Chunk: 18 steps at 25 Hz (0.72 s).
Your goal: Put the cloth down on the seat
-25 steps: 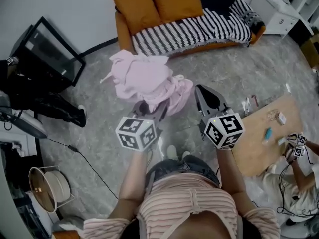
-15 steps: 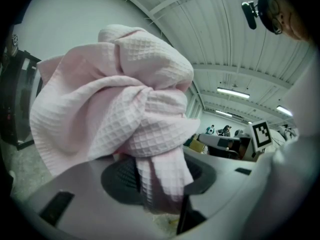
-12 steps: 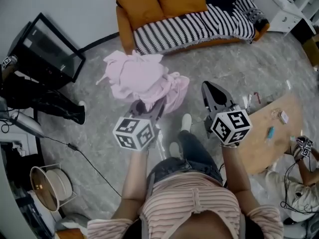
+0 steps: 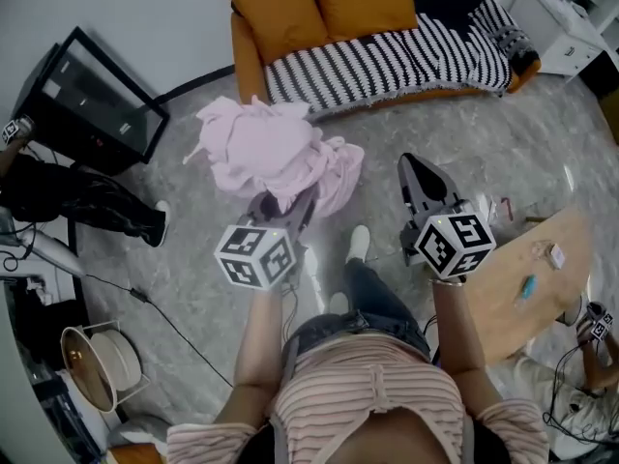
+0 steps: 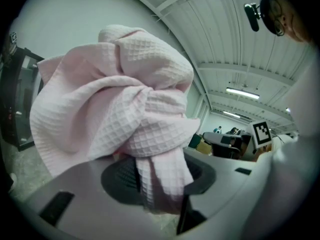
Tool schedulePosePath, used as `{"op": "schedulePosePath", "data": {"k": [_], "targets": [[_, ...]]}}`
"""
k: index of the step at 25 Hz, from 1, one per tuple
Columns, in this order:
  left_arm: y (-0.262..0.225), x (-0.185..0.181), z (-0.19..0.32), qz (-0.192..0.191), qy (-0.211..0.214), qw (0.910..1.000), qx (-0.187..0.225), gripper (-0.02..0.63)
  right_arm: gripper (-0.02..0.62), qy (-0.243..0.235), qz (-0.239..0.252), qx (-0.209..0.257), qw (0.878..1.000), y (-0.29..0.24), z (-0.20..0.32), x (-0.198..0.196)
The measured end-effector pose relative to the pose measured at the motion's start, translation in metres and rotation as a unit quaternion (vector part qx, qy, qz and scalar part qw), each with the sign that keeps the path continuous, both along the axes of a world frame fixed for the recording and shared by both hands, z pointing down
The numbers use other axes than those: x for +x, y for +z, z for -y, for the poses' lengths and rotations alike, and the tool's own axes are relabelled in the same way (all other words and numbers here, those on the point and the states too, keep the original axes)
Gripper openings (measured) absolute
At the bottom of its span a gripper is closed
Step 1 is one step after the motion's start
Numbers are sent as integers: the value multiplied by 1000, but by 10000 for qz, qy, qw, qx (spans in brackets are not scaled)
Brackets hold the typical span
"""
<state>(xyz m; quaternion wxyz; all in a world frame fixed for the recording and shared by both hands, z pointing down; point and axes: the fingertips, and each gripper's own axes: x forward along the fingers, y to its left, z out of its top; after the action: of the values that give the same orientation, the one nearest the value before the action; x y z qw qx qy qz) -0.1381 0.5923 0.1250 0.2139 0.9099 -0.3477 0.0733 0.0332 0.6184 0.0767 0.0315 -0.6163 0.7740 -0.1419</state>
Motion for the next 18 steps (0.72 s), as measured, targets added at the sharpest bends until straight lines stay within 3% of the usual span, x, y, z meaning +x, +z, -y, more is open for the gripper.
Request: {"op": "schedulePosePath", "data": {"k": [18], "targets": [[5, 86, 218, -3, -426, 9989, -190, 164, 8, -101, 41, -421, 9991, 20, 196, 104]]}}
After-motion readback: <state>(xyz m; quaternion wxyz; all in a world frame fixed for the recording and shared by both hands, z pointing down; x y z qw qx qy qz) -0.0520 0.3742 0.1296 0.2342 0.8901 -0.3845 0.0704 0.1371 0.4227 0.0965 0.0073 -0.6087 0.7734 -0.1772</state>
